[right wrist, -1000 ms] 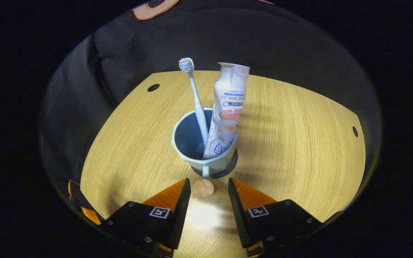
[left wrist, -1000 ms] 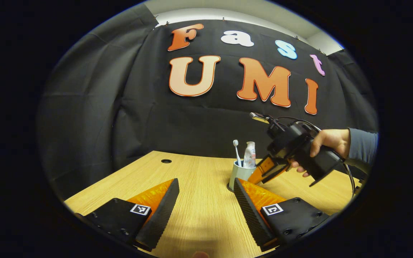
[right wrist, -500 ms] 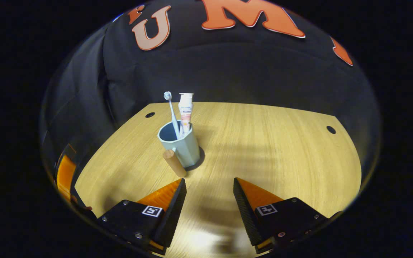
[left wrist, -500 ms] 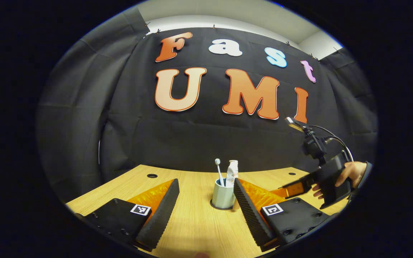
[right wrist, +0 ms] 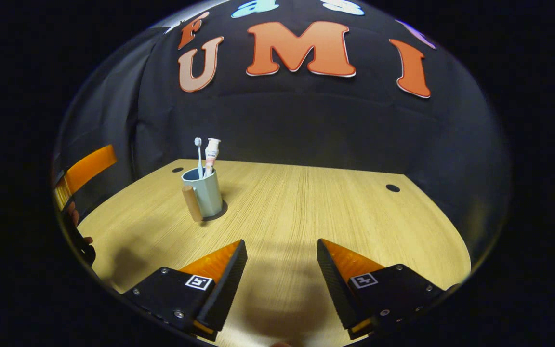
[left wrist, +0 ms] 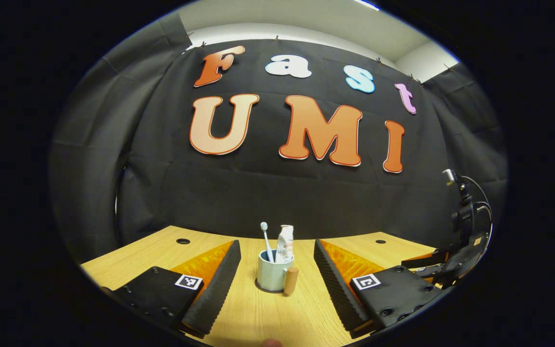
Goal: Put the toothbrush and toothpaste on the desktop into the cup, then pick up the cup and place it on the coaster on the desktop.
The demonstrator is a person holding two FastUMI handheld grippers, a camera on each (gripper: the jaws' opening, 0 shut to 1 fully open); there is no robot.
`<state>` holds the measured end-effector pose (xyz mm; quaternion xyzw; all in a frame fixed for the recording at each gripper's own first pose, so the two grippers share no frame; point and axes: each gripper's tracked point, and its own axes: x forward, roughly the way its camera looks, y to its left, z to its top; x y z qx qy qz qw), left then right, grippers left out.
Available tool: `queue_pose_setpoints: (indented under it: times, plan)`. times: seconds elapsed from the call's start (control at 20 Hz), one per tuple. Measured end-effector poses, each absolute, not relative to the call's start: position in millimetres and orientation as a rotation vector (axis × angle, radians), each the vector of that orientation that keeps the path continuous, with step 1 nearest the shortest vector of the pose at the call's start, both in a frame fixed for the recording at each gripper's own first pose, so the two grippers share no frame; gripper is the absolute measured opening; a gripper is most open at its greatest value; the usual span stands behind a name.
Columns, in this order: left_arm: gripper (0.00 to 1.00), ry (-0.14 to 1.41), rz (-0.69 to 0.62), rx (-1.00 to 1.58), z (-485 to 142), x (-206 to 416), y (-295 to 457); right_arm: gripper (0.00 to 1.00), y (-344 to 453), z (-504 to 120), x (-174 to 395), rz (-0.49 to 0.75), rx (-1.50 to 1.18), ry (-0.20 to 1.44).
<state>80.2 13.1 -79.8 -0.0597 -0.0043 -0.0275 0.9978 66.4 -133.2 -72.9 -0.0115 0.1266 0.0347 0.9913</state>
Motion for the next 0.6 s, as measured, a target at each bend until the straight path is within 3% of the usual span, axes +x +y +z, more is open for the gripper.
queue_pose_setpoints:
  times: [0.6]
  plan:
    - [0.97,-0.104,-0.064,-0.142,-78,83,-8,0.92,-182,-17,38,-0.099,-0.073,-0.091]
